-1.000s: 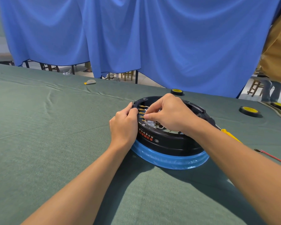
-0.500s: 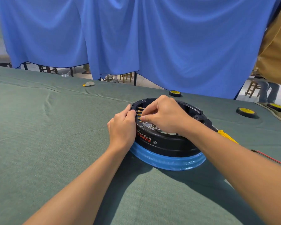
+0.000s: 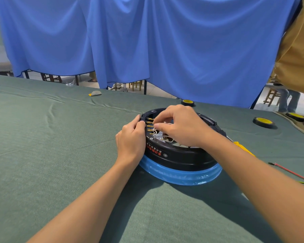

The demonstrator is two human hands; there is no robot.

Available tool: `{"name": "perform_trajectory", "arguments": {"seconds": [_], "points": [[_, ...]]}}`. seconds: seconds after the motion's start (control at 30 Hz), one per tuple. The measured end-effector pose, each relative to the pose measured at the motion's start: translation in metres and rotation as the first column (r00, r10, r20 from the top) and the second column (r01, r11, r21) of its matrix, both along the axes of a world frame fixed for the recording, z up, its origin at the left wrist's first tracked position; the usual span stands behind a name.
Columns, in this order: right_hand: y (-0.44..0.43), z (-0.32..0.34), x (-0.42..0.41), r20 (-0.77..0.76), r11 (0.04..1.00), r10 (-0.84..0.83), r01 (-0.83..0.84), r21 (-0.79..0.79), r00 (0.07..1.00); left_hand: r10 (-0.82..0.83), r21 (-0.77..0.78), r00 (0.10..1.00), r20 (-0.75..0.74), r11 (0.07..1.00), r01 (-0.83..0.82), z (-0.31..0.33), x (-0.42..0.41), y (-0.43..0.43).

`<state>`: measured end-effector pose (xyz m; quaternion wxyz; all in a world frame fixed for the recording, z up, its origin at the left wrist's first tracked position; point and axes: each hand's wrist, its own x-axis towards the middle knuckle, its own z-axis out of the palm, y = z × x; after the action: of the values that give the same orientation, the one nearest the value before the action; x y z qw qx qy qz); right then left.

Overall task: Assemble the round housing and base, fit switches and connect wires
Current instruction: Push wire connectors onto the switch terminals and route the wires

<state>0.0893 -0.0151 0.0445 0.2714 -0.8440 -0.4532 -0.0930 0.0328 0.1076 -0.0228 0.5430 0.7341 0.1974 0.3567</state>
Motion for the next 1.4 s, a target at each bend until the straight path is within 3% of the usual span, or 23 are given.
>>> {"name": "perform_trajectory", "arguments": {"seconds": [0.13, 0.23, 0.33, 0.43, 0.63, 0.87, 0.93, 1.0, 1.1, 1.2, 1.27, 1.33, 1.4], "points": [[-0.035, 0.01, 0.011, 0.114, 0.987, -0.151, 0.143, 0.076, 0.982, 0.039, -0.023, 0.999, -0.018, 0.999, -0.04, 0.0, 0.001, 0.002], [-0.061, 0.005, 0.023, 0.056, 0.923, -0.361, 0.348, 0.162, 0.931, 0.039, -0.029, 0.999, -0.023, 0.999, -0.04, 0.0, 0.001, 0.002], [-0.07, -0.012, 0.027, -0.05, 0.87, -0.46, 0.461, 0.176, 0.887, 0.03, -0.044, 0.999, -0.029, 0.999, -0.031, 0.0, 0.001, 0.002], [-0.067, -0.025, 0.026, -0.203, 0.839, -0.434, 0.476, 0.263, 0.878, 0.029, -0.047, 0.999, -0.026, 0.998, -0.031, 0.001, 0.0, 0.0], [-0.064, -0.03, 0.031, -0.276, 0.806, -0.42, 0.495, 0.324, 0.865, 0.025, -0.038, 1.0, -0.017, 0.999, -0.025, 0.0, 0.0, 0.001], [-0.065, -0.044, 0.021, -0.421, 0.592, -0.451, 0.617, 0.519, 0.787, 0.05, -0.026, 0.999, 0.017, 0.998, -0.05, 0.004, -0.003, 0.003], [-0.064, -0.047, 0.019, -0.444, 0.593, -0.424, 0.613, 0.523, 0.789, 0.052, 0.038, 0.997, 0.063, 0.998, -0.054, 0.01, -0.007, 0.0], [-0.065, -0.047, 0.019, -0.453, 0.614, -0.4, 0.599, 0.513, 0.797, 0.063, 0.211, 0.993, 0.101, 0.974, -0.083, 0.02, -0.01, -0.01], [-0.074, -0.046, 0.023, -0.514, 0.653, -0.283, 0.555, 0.515, 0.81, 0.054, 0.589, 0.996, 0.075, 0.803, -0.088, 0.032, -0.009, -0.041], [-0.102, -0.042, 0.028, -0.507, 0.729, -0.18, 0.46, 0.506, 0.843, 0.048, 0.88, 0.999, 0.011, 0.475, -0.033, 0.035, -0.005, -0.077], [-0.126, -0.038, 0.03, -0.491, 0.782, -0.128, 0.392, 0.484, 0.861, 0.091, 0.969, 0.996, 0.01, 0.247, -0.032, 0.037, 0.001, -0.099], [-0.15, -0.034, 0.032, -0.426, 0.821, -0.168, 0.365, 0.439, 0.889, 0.103, 0.988, 0.994, 0.044, 0.145, -0.059, 0.039, 0.006, -0.12], [-0.176, -0.034, 0.037, -0.274, 0.859, -0.321, 0.401, 0.319, 0.906, 0.129, 0.99, 0.987, 0.095, 0.091, -0.107, 0.034, 0.011, -0.14]]}}
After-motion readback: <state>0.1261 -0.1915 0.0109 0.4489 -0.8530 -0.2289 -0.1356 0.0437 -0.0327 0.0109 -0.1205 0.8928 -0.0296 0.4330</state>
